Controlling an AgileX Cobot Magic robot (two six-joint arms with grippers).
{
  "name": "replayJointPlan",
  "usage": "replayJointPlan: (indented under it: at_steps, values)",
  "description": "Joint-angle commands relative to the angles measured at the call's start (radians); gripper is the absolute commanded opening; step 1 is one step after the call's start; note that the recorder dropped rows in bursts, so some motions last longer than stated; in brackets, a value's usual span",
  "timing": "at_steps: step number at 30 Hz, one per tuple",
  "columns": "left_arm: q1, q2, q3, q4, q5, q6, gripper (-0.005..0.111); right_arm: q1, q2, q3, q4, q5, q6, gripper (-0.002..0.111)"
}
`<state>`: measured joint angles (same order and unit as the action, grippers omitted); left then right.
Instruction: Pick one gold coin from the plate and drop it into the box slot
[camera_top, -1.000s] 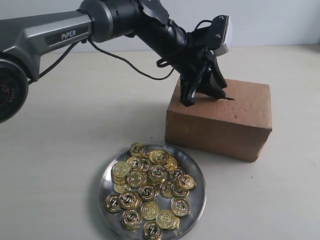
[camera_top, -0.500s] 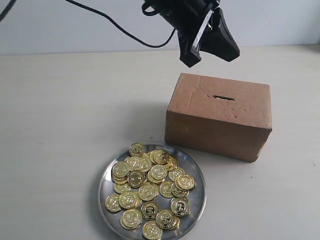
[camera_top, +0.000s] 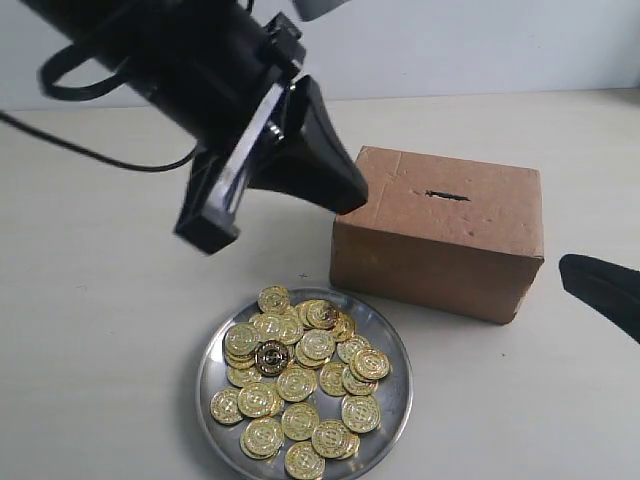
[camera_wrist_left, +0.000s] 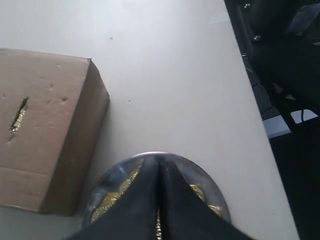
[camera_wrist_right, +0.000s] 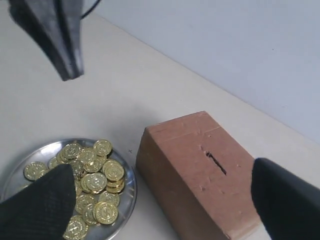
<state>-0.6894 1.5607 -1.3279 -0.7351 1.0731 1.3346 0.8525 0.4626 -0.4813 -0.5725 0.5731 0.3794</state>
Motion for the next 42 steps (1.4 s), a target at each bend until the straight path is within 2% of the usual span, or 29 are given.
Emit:
replayJointPlan:
  at_steps: [1,5,17,21,24,26,28,30,32,33,36,42]
  values:
    - [-0.001,-0.192,0.152,-0.007,-0.004,-0.034,0.0,-0.003,-0.008,0.004,-0.01,-0.022,0.042,0.089]
    - [-0.001,-0.324,0.202,-0.007,0.001,-0.034,0.0,-0.003,-0.008,0.004,-0.01,-0.022,0.042,0.089]
    - [-0.001,-0.384,0.202,-0.007,-0.008,-0.034,0.0,-0.006,-0.019,0.004,-0.01,-0.022,0.042,0.089]
    - [0.005,-0.476,0.218,-0.008,-0.01,-0.034,0.0,-0.103,-0.066,0.004,0.022,-0.031,0.042,0.089]
    - [0.074,-0.63,0.265,-0.008,-0.012,-0.034,0.0,-0.257,-0.126,0.004,0.025,-0.031,0.042,0.089]
    - [0.147,-0.727,0.301,-0.011,-0.012,-0.034,0.0,-0.342,-0.162,0.004,0.025,-0.031,0.042,0.089]
    - [0.28,-0.867,0.352,-0.011,-0.012,-0.034,0.0,-0.452,-0.211,0.004,0.025,-0.031,0.042,0.089]
    - [0.37,-0.961,0.384,-0.01,-0.012,-0.034,0.0,-0.514,-0.24,0.004,0.025,-0.031,0.042,0.089]
    - [0.496,-1.131,0.442,-0.007,-0.01,-0.034,0.0,-0.629,-0.314,0.004,0.025,-0.031,0.042,0.089]
    - [0.526,-1.175,0.457,-0.007,-0.01,-0.034,0.0,-0.652,-0.338,0.004,0.025,-0.031,0.042,0.089]
    - [0.582,-1.286,0.494,-0.007,-0.01,-0.034,0.0,-0.702,-0.416,0.004,0.025,-0.031,0.042,0.089]
    - [0.61,-1.453,0.535,-0.005,-0.004,-0.034,0.0,-0.766,-0.463,0.004,0.013,-0.029,0.042,0.089]
